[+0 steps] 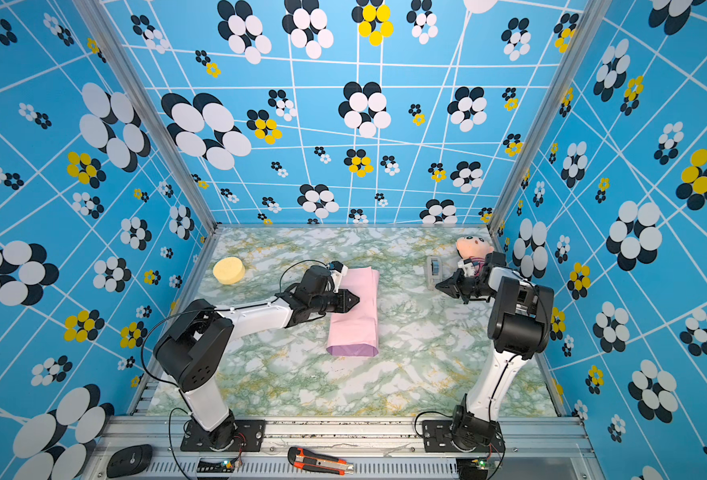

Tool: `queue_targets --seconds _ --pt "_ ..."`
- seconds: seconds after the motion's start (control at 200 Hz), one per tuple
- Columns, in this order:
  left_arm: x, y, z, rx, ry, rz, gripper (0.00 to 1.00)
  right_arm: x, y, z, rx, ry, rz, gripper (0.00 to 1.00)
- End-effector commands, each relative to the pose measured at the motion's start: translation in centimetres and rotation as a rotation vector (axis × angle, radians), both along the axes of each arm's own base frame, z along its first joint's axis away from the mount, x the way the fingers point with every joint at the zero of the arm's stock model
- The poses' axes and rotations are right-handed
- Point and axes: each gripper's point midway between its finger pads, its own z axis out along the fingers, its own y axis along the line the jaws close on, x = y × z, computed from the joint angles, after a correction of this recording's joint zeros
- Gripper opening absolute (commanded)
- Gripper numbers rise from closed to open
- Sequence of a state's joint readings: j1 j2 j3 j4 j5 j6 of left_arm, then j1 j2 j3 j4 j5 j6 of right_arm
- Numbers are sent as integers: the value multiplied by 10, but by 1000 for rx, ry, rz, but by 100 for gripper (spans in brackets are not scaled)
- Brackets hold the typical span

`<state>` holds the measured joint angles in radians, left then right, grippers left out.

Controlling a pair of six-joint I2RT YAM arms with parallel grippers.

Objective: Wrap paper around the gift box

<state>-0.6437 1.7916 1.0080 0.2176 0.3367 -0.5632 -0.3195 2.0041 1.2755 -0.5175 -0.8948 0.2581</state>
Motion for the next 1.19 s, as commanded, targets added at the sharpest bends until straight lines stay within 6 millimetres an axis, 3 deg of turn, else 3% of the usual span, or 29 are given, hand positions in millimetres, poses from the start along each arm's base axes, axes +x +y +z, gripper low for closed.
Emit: queue_targets --seconds 0.0,0.295,0.6,1.19 --pt "-20 29 -50 155 119 38 22 -17 -2 -11 -29 61 0 0" --pt "-20 28 -50 157 117 38 21 -25 -3 -37 -121 129 3 0" --pt "-21 28 -50 161 118 35 22 -32 -3 -50 -251 183 37 0" --pt "-21 26 -48 157 113 28 21 -52 -20 -41 -447 248 67 0"
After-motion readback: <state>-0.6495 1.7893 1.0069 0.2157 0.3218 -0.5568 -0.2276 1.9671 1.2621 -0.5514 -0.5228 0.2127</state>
